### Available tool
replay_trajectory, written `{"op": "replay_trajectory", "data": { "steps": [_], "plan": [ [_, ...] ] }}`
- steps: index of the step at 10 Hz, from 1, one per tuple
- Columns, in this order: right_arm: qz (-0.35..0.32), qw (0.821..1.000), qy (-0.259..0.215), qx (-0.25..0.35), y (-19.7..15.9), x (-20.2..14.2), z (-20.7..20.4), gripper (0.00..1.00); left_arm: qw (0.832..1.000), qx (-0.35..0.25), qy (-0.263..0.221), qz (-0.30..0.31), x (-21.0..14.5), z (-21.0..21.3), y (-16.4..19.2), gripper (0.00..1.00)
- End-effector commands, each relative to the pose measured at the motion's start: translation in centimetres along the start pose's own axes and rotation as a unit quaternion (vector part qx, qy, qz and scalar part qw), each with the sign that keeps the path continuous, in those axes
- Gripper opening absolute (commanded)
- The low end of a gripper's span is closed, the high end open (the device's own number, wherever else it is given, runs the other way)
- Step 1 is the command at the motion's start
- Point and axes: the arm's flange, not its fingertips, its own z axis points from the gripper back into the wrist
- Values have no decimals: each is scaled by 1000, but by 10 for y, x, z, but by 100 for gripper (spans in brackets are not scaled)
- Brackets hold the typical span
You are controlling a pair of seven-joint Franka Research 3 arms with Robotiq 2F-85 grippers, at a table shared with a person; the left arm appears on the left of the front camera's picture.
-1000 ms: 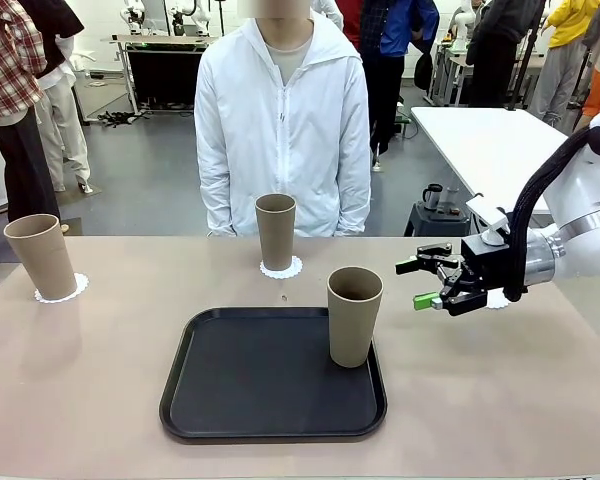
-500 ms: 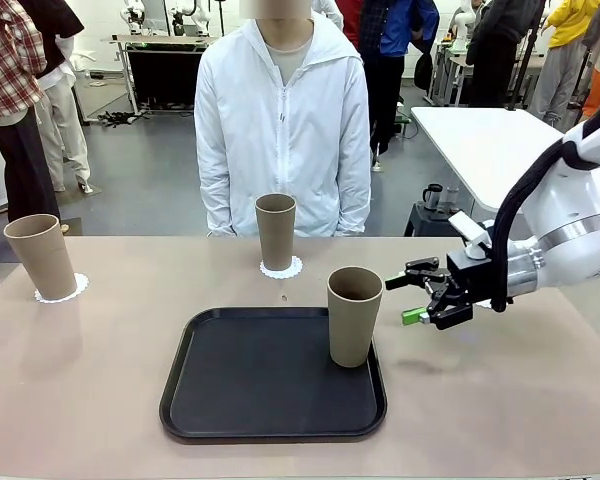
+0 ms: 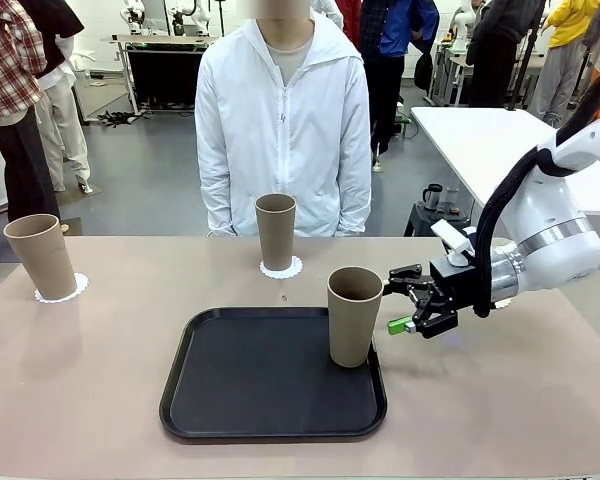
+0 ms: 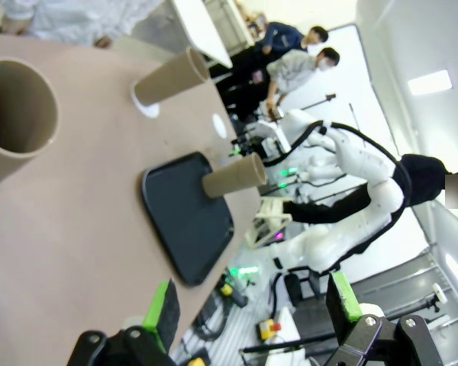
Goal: Place coasters on the table and set cups on them.
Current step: Take one Reusable plastic cup from the Flat Tray and place it on a coaster set by the human.
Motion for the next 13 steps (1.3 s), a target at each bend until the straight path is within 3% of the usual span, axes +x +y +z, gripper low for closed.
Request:
{"op": "replay_trajectory", "data": {
  "steps": [1, 13],
  "plan": [
    [17, 1000, -11, -1, -5, -3, -12, 100, 1000, 1, -3, 4, -1, 1, -1, 100],
    [35, 997, -46, 42, -14, -9, -65, 100, 1000, 1, -3, 4, -1, 1, -1, 100]
  ]
}}
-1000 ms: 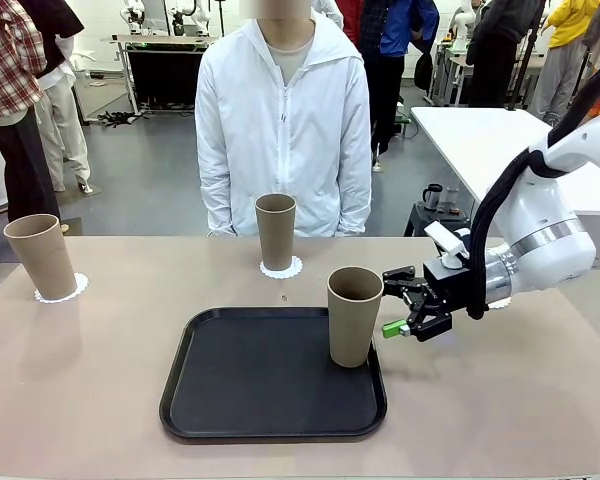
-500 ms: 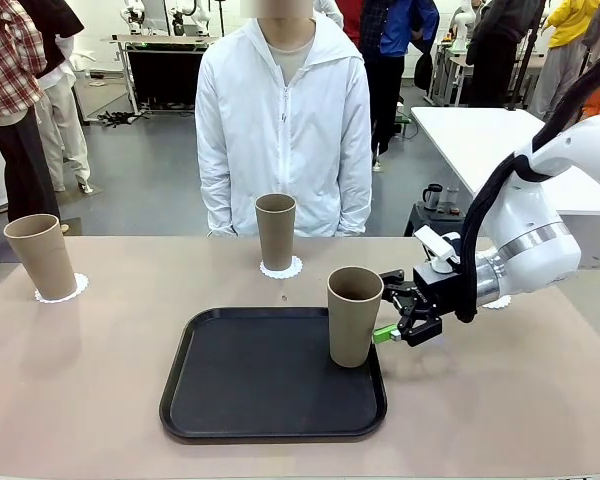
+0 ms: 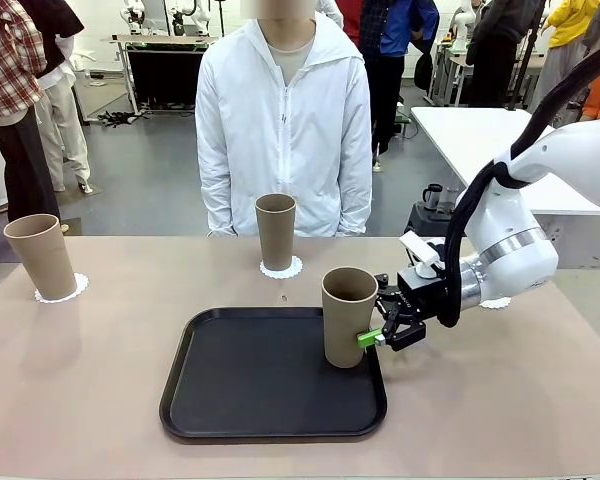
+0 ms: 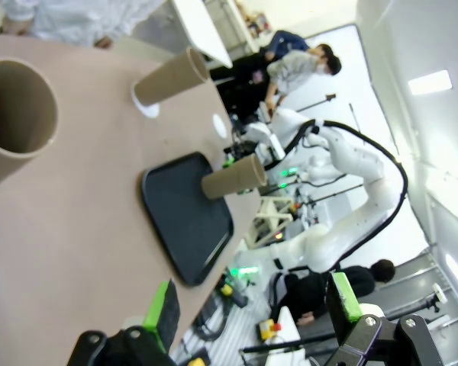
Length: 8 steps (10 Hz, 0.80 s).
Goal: Place coasters on the table and set cups on them.
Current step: Take one Reusable plastic cup from the Flat Tray and place it on a coaster set by the human.
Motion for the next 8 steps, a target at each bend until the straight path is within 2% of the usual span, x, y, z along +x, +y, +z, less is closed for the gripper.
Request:
{"op": "replay_trajectory", "data": {
  "steps": [1, 7, 8],
  "plan": [
    [9, 1000, -15, -6, -7, -5, -11, 100, 1000, 1, -3, 4, -1, 1, -1, 100],
    [8, 1000, -25, 0, -13, -11, -30, 100, 1000, 1, -3, 4, -1, 1, -1, 100],
    [22, 999, -28, 12, -13, -10, -30, 70, 1000, 1, -3, 4, -1, 1, -1, 100]
  ]
}}
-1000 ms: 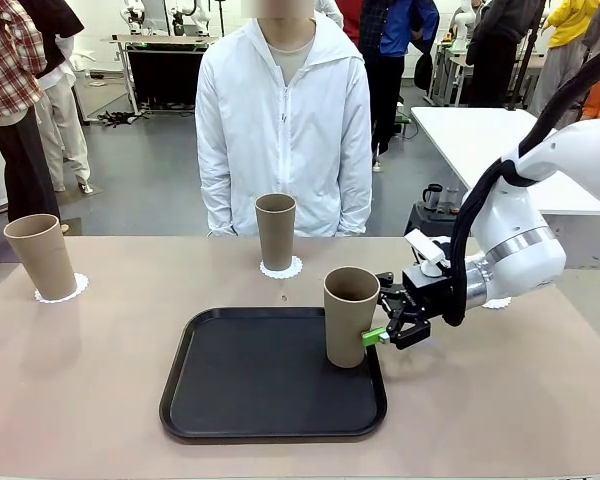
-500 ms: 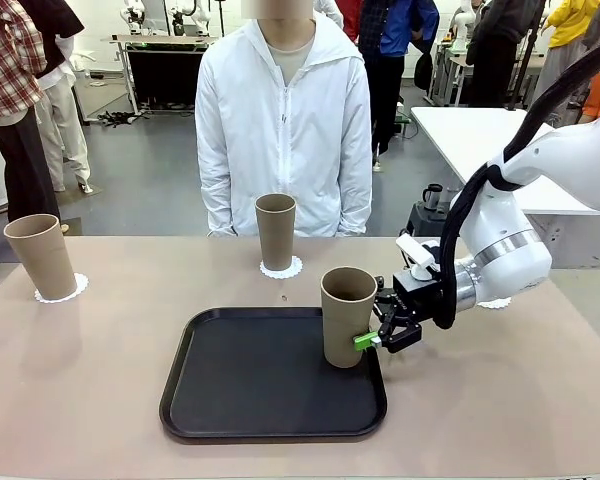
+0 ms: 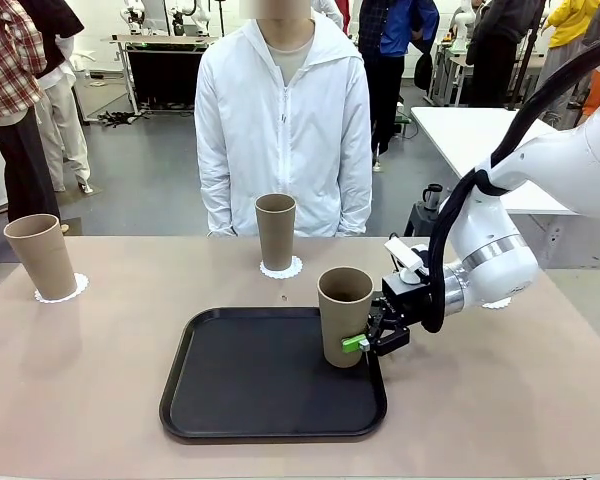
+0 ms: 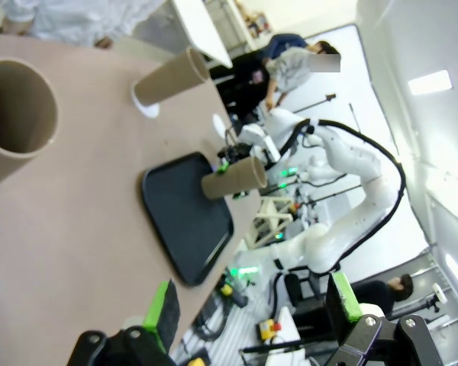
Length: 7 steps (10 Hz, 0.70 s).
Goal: Place coasters on the table and set cups on them.
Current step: Take one Reusable plastic cup from the Flat Tray and place it on a coaster set by the human.
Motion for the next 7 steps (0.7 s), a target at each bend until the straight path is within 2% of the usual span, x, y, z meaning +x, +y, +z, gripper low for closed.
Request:
{"op": "replay_trajectory", "data": {
  "steps": [1, 2, 3, 5, 6, 7],
  "plan": [
    [19, 1000, -14, 4, -5, -3, -3, 40, 1000, 1, -3, 4, -1, 1, -1, 100],
    [20, 1000, -15, 2, -5, -3, -2, 10, 1000, 1, -3, 4, -1, 1, -1, 100],
    [21, 1000, -14, 0, -4, -1, -1, 0, 1000, 1, -3, 4, -1, 1, -1, 100],
    [26, 999, -15, -28, 2, 15, 10, 0, 1000, 1, -3, 4, -1, 1, -1, 100],
    [11, 998, -16, -64, 7, 36, 22, 79, 1000, 1, -3, 4, -1, 1, -1, 100],
    [-4, 994, -11, -108, 13, 61, 36, 79, 1000, 1, -3, 4, -1, 1, -1, 100]
  ]
}}
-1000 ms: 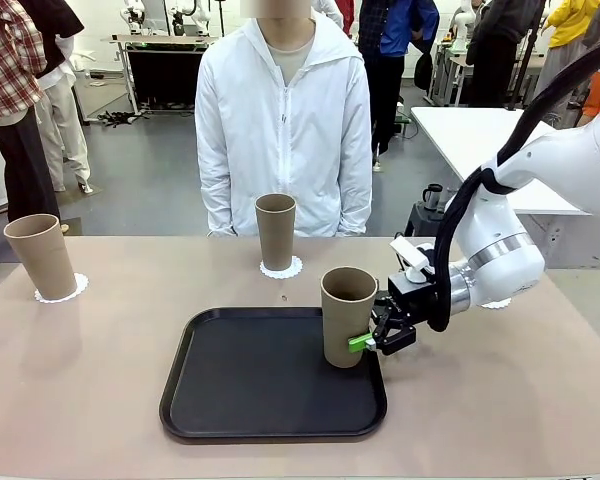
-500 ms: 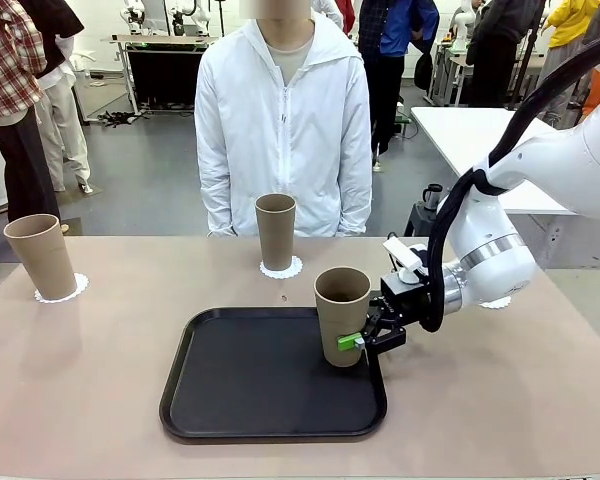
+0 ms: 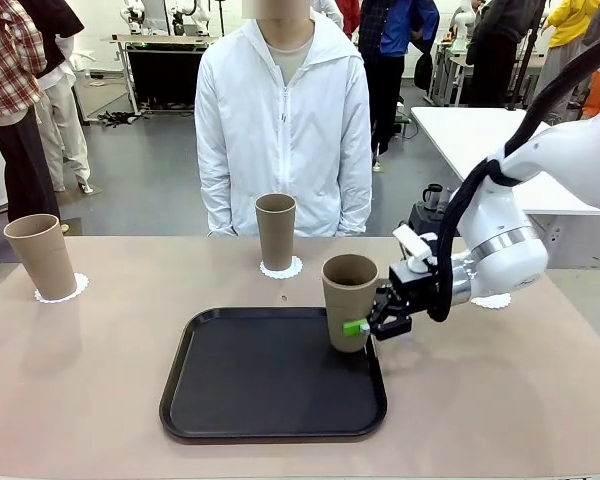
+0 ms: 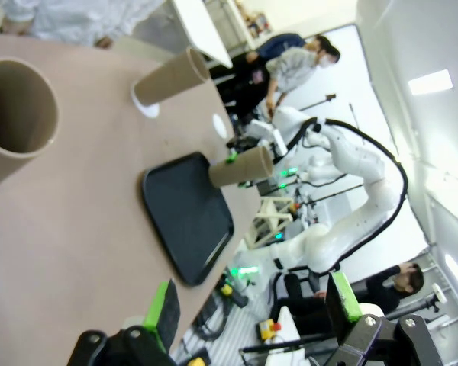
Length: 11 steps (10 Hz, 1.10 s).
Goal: Place coasters on the table and set cups on them.
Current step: Take one Reusable plastic cup from the Flat Tray and place it on a coaster set by the human.
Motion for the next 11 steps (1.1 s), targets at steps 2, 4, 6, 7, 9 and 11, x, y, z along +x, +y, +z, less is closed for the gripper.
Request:
{"op": "replay_trajectory", "data": {
  "steps": [2, 4, 6, 7, 9, 11],
  "plan": [
    [-14, 996, -2, -90, 19, 91, 41, 79, 1000, 1, -3, 4, -1, 1, -1, 100],
    [-19, 994, 0, -103, 22, 133, 54, 79, 1000, 1, -3, 4, -1, 1, -1, 100],
    [-33, 990, 14, -136, 15, 140, 62, 79, 1000, 1, -3, 4, -1, 1, -1, 100],
    [-4, 995, 4, -103, 18, 144, 67, 79, 1000, 1, -3, 4, -1, 1, -1, 100],
    [-4, 995, 4, -103, 18, 144, 67, 79, 1000, 1, -3, 4, -1, 1, -1, 100],
    [-16, 989, 1, -148, 11, 139, 108, 82, 1000, 1, -3, 4, -1, 1, -1, 100]
  ]
}}
